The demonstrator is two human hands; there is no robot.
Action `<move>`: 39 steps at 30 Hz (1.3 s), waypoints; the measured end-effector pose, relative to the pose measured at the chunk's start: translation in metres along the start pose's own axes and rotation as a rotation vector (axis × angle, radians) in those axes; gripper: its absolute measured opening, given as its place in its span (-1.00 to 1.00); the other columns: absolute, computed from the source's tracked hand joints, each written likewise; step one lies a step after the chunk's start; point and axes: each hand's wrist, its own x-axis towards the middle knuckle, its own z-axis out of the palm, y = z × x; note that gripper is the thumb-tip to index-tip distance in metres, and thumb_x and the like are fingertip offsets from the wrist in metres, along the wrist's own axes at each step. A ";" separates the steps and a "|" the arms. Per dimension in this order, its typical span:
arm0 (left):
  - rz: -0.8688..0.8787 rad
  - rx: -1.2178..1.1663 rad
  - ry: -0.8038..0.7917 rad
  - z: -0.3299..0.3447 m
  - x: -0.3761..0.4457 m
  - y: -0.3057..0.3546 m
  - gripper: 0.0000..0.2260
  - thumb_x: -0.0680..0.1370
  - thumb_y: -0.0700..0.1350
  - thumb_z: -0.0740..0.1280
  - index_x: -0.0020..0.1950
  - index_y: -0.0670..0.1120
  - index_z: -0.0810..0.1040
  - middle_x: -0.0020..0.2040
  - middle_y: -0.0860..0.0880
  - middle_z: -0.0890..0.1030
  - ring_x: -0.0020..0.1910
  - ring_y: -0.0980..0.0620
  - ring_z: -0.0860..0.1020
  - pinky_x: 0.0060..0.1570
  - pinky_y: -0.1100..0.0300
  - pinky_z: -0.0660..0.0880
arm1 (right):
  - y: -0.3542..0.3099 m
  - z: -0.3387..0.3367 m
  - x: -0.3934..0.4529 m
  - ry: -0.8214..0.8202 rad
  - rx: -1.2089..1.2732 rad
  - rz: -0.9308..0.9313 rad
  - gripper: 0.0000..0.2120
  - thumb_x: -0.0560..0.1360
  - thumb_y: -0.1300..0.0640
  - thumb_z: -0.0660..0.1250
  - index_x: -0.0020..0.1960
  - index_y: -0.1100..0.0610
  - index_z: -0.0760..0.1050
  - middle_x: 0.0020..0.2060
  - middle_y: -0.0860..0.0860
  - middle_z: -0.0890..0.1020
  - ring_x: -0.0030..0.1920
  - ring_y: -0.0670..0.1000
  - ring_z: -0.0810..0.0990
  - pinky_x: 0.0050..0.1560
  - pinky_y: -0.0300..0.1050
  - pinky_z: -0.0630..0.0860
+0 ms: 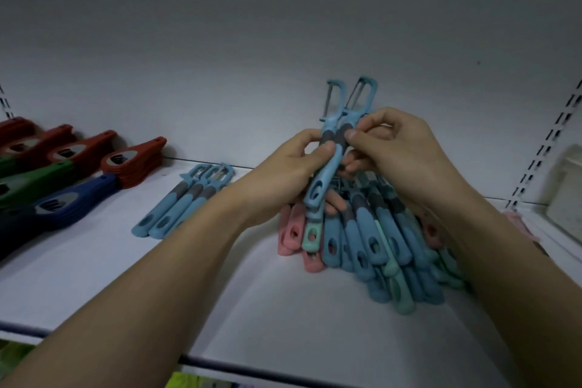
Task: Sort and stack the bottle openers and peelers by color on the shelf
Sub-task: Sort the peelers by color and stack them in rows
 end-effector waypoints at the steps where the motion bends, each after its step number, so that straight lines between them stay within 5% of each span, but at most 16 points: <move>1: -0.010 -0.032 -0.031 0.001 0.000 -0.001 -0.72 0.67 -0.06 0.21 0.35 -0.11 0.38 -0.18 -0.13 0.67 -0.36 -0.07 0.62 -0.36 0.14 0.61 | 0.002 0.002 0.000 -0.012 -0.014 -0.010 -0.91 0.55 0.25 0.37 0.00 0.27 0.50 -0.29 0.14 0.66 -0.39 0.04 0.66 -0.26 -0.12 0.66; 7: 0.041 -0.014 0.021 0.000 0.001 -0.003 -0.70 0.64 -0.22 0.26 0.37 -0.14 0.35 -0.23 -0.10 0.59 -0.43 0.00 0.58 -0.36 0.18 0.59 | -0.003 -0.016 0.003 0.099 -0.458 -0.128 -0.89 0.53 0.11 0.40 -0.14 0.13 0.57 -0.31 0.05 0.64 -0.47 -0.06 0.59 -0.35 -0.12 0.52; 12: 0.094 0.000 0.110 -0.005 0.004 -0.004 -0.68 0.61 -0.24 0.30 0.35 -0.10 0.36 -0.18 -0.09 0.59 -0.48 0.03 0.49 -0.45 0.21 0.49 | -0.010 -0.032 -0.002 -0.151 -0.937 0.183 -0.75 0.49 -0.04 0.43 -0.17 0.16 0.61 -0.33 0.04 0.69 -0.37 -0.03 0.63 -0.39 -0.20 0.45; 18: 0.103 0.069 0.148 -0.005 0.008 -0.009 -0.70 0.62 -0.19 0.31 0.34 -0.07 0.40 -0.21 -0.01 0.62 -0.43 0.02 0.47 -0.46 0.20 0.46 | -0.015 -0.019 -0.010 -0.259 -1.104 0.184 -0.69 0.37 -0.08 0.53 -0.07 0.10 0.53 -0.23 -0.04 0.58 -0.32 -0.10 0.57 -0.43 -0.22 0.39; 23: 0.083 0.054 0.154 -0.005 0.009 -0.010 -0.67 0.59 -0.22 0.35 0.34 -0.08 0.41 -0.32 -0.01 0.51 -0.44 0.04 0.44 -0.45 0.22 0.45 | -0.009 -0.022 -0.009 -0.285 -1.034 0.210 -0.75 0.43 0.04 0.49 -0.04 0.11 0.49 -0.36 -0.02 0.63 -0.45 -0.09 0.56 -0.47 -0.22 0.38; 27: 0.089 0.032 0.133 -0.006 0.009 -0.009 -0.70 0.60 -0.25 0.33 0.32 -0.10 0.42 -0.27 -0.09 0.52 -0.41 0.01 0.47 -0.39 0.20 0.49 | -0.013 -0.036 -0.003 -0.253 -0.738 0.267 -0.91 0.49 0.23 0.38 -0.07 0.26 0.53 -0.57 0.04 0.57 -0.64 -0.06 0.43 -0.59 -0.30 0.33; 31: 0.064 -0.079 0.157 0.000 0.006 -0.004 -0.74 0.61 -0.26 0.29 0.30 -0.17 0.41 -0.07 -0.14 0.60 -0.37 -0.05 0.62 -0.33 0.20 0.61 | -0.023 -0.048 -0.001 -0.161 -0.348 0.201 -0.88 0.54 0.20 0.38 -0.05 0.26 0.49 -0.50 0.14 0.54 -0.61 -0.03 0.36 -0.60 -0.23 0.30; 39: 0.046 -0.261 0.023 0.009 0.001 -0.005 -0.74 0.67 -0.15 0.19 0.32 -0.22 0.41 -0.10 -0.25 0.62 -0.26 -0.13 0.65 -0.29 0.13 0.63 | -0.003 -0.004 -0.004 -0.111 0.058 0.049 -0.86 0.50 0.28 0.42 -0.02 0.31 0.49 -0.36 0.13 0.62 -0.45 -0.01 0.58 -0.41 -0.23 0.56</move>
